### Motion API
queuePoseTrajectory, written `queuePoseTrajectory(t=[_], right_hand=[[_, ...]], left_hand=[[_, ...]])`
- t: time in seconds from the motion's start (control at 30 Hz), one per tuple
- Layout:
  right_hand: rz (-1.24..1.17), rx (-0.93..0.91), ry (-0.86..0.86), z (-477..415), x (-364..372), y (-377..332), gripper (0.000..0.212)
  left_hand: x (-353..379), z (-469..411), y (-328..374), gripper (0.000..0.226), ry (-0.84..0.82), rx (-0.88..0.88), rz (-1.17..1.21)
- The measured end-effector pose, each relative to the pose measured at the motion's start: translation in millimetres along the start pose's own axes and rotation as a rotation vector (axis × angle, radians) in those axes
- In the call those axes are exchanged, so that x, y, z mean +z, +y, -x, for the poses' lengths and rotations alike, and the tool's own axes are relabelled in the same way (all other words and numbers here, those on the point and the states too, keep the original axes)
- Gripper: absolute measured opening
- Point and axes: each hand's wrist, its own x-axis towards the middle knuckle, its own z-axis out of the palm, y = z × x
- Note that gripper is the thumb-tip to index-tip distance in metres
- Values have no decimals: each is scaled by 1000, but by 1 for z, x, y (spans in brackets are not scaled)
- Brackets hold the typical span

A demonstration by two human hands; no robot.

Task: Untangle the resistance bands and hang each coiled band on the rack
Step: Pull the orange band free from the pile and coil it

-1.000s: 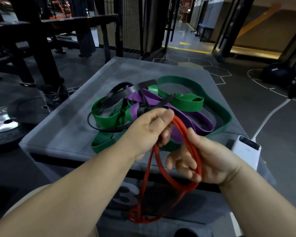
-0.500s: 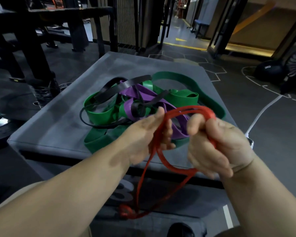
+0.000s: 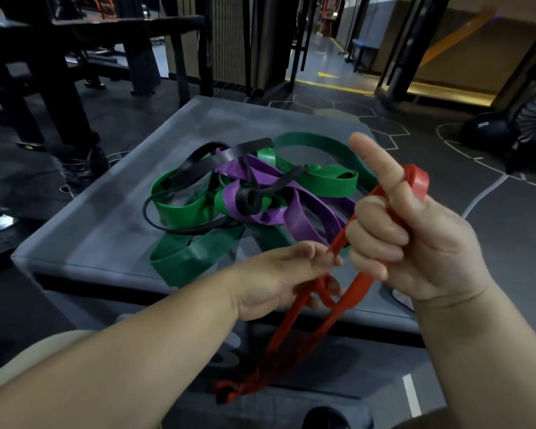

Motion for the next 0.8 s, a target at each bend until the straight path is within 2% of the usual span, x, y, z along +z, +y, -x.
queuePoseTrajectory(t=[0.1,0.17,0.2,0.27,0.3,0.4,0.47,0.57,0.7,0.8], right_hand=[[80,-65,150,-3,-1,-1,48],[87,-124,220,-4,-1,-1,41],[73,-157,242,-5,-1,-3,40],[66,-217,309,-5,0,-8,40],[70,-242,347,-4,0,-12,41],[65,-304,424,-2,0,-20,32],[78,-326,508,-1,1,-22,29],[95,-353,592,-1,0,-23,32],[83,-370,715,-4,-2,-23,30],[56,-397,784,-5,-5,-23,27]], left_hand=[[-1,1,-3,34,-45,-53,-33],[-2,1,-4,28,-14,-56,-7],[-3,1,-4,31,8,-58,10],[-6,1,-3,53,32,-71,-1],[-7,2,-2,55,36,-79,-56],[-10,2,-3,21,71,-80,-309],[-11,1,-2,8,126,-87,-389],[-14,4,3,8,111,-158,-494],[-18,9,8,13,48,-386,-710],[-21,8,6,12,78,-321,-781]])
